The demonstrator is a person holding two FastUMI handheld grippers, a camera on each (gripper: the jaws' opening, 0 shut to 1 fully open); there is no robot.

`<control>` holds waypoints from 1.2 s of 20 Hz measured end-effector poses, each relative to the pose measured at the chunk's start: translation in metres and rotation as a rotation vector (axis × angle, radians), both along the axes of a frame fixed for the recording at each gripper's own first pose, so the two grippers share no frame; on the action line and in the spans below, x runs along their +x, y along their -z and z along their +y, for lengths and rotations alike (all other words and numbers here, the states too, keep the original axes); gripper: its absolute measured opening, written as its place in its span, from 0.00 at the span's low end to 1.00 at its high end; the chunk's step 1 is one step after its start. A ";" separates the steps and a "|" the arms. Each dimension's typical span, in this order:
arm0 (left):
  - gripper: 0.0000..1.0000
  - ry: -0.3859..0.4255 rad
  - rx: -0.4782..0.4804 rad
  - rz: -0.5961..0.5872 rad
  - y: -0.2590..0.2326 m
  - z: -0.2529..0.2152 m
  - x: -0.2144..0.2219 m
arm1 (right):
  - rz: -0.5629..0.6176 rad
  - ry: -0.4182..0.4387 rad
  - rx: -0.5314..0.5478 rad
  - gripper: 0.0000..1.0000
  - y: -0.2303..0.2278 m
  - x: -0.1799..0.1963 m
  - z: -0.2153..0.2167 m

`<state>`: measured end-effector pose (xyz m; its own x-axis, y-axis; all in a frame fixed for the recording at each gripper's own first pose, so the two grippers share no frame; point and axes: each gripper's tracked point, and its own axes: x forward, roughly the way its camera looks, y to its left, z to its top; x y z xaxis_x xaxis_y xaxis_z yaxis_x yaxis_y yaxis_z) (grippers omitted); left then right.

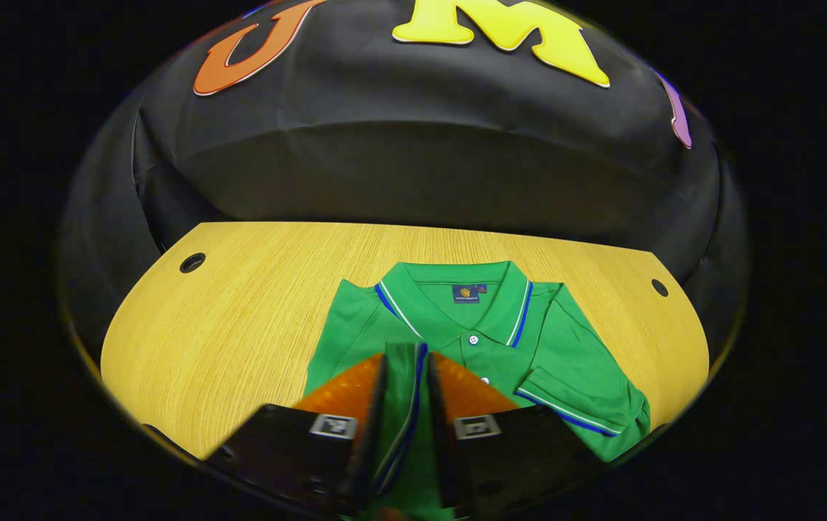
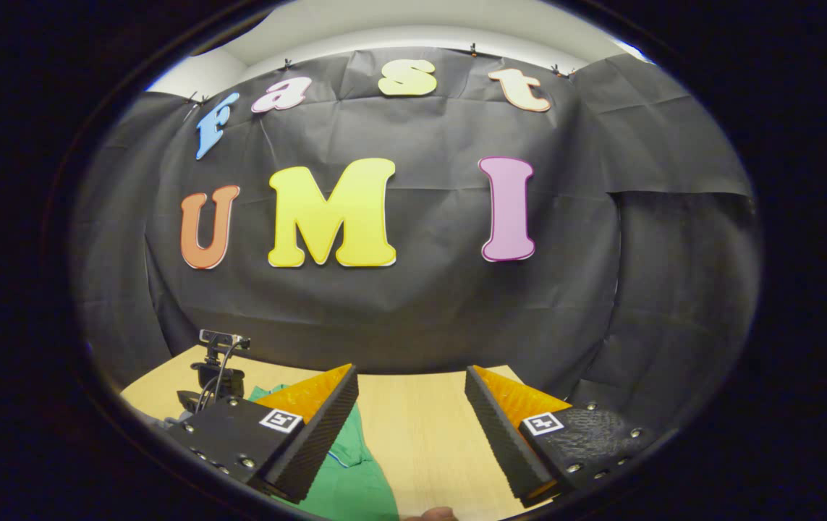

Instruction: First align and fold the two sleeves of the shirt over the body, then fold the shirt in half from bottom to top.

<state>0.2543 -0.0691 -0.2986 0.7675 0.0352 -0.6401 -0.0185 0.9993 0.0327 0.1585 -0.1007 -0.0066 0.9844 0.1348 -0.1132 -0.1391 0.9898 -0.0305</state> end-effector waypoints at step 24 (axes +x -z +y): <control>0.94 0.051 0.068 -0.526 -0.237 0.043 -0.190 | -0.052 -0.154 -0.009 0.95 0.006 -0.122 0.087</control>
<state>0.0641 -0.0265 -0.0616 0.9860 0.0177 -0.1660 -0.0015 0.9953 0.0972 0.0366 -0.0138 -0.0127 0.9568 0.2835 -0.0646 -0.2868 0.9567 -0.0499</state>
